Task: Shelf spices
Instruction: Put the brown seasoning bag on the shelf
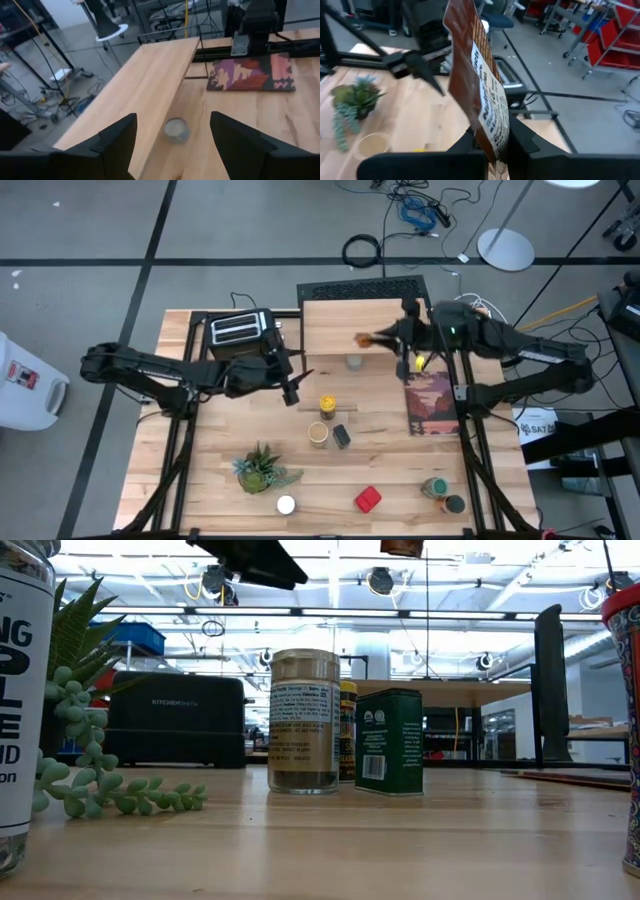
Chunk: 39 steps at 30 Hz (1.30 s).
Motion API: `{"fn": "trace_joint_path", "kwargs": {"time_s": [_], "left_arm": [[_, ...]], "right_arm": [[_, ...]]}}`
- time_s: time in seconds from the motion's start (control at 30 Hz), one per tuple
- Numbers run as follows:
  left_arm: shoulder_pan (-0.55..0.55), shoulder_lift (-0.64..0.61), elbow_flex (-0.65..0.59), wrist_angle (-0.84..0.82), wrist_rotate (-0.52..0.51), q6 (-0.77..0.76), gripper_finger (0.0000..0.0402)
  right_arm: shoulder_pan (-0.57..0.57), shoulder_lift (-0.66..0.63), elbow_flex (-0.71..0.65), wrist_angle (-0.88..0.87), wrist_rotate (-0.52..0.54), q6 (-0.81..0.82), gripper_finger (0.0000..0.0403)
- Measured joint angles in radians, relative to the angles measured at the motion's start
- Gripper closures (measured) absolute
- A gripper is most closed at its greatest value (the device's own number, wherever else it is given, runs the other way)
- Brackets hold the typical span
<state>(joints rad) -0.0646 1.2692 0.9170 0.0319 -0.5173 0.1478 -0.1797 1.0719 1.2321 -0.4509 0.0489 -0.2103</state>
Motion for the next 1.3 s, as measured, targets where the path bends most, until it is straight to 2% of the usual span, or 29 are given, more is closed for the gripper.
{"fn": "trace_joint_path", "kwargs": {"time_s": [0.3,0.5,0.67,0.77,0.93,1.13,1.3], "left_arm": [[0.156,-0.009,-0.101,0.139,0.185,0.095,0.014],[0.308,-0.019,-0.215,0.357,0.392,0.08,0.014],[0.403,-0.019,-0.222,0.464,0.594,0.002,0.014],[0.449,-0.019,-0.205,0.533,0.705,-0.043,0.014],[0.504,-0.019,-0.051,0.482,0.827,-0.088,0.014],[0.51,0.022,0.21,0.159,0.845,0.018,0.014],[0.51,0.084,0.315,0.097,0.849,0.05,0.014]], "right_arm": [[-0.251,0.253,0.248,-0.078,-0.271,-0.104,0.0386],[-0.402,0.397,0.446,-0.117,-0.468,-0.116,0.0386],[-0.471,0.474,0.562,-0.171,-0.667,-0.088,0.0386],[-0.474,0.502,0.594,-0.249,-0.682,-0.116,0.0386],[-0.458,0.533,0.597,-0.316,-0.676,-0.129,0.0386],[-0.406,0.542,0.597,-0.296,-0.658,-0.132,0.0377],[-0.369,0.542,0.597,-0.271,-0.624,-0.131,0.0387]]}}
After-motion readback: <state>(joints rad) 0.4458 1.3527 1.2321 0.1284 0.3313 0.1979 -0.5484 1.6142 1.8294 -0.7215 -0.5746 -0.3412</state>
